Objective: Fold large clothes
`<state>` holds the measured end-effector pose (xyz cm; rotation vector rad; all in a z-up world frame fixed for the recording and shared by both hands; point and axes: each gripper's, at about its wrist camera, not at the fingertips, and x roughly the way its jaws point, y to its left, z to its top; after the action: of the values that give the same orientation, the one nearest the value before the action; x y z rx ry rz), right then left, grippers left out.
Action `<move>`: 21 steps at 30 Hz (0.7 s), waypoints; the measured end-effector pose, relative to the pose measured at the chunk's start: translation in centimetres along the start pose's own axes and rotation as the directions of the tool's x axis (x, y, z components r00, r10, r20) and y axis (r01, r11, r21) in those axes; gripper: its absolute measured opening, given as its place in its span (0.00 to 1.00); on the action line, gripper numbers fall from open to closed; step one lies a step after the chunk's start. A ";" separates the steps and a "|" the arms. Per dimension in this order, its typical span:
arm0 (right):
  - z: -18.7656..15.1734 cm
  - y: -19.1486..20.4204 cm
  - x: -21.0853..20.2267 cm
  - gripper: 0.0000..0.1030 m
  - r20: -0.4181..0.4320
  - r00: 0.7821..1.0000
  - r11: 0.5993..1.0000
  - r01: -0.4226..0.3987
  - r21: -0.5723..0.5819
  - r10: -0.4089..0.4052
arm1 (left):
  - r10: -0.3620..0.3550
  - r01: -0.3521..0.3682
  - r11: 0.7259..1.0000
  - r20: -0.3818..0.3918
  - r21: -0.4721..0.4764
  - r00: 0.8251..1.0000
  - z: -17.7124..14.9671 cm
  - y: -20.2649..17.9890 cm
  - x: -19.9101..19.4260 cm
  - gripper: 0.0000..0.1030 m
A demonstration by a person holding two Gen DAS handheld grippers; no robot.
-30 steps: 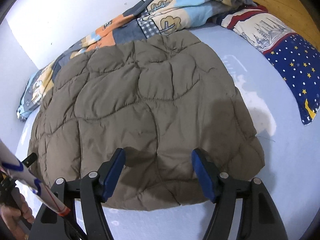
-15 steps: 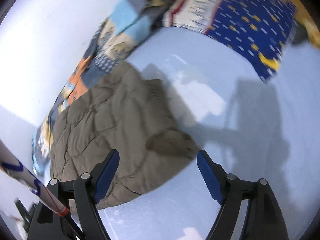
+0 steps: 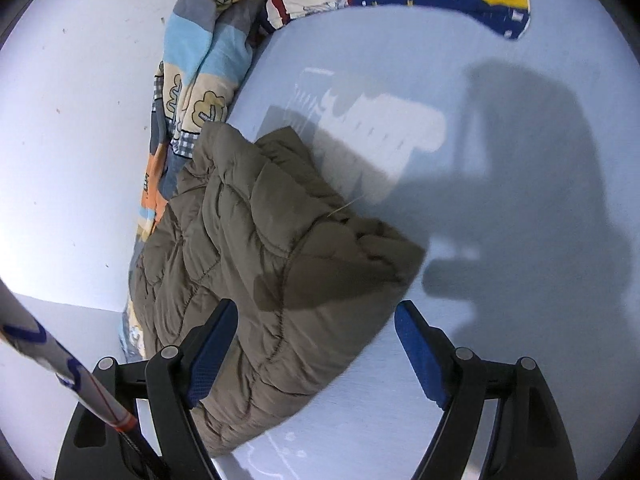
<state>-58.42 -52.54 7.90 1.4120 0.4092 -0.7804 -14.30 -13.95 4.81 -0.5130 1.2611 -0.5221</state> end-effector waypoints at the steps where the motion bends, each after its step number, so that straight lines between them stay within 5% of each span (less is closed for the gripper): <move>1: -0.1 0.1 0.5 0.82 -0.003 1.000 1.000 0.010 0.002 -0.010 | 0.002 -0.002 1.000 0.010 0.001 1.000 -0.1 0.1 0.2 0.81; 13: 0.5 -1.7 4.5 0.86 0.026 0.997 0.990 -0.069 0.122 0.066 | 0.002 -0.005 1.000 0.111 0.028 0.994 -0.5 -1.2 2.9 0.81; 16: 0.7 -0.9 4.5 0.65 0.026 0.999 0.998 -0.032 0.054 0.031 | 0.064 -0.090 0.982 0.157 0.165 0.986 -0.9 -3.2 2.3 0.66; 18: 0.6 0.6 3.9 0.50 0.047 0.999 0.999 0.001 -0.032 0.001 | 0.120 -0.178 0.938 0.203 0.296 0.972 -1.6 -5.4 1.9 0.54; 21: -0.1 3.9 3.2 0.44 0.104 0.990 0.968 0.115 -0.221 -0.094 | 0.154 -0.244 0.894 0.253 0.376 0.955 -2.3 -7.0 1.4 0.48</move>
<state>-53.51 -53.33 8.51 1.1438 0.4878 -0.8533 -16.80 -20.40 7.65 -0.0836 0.9473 -0.5195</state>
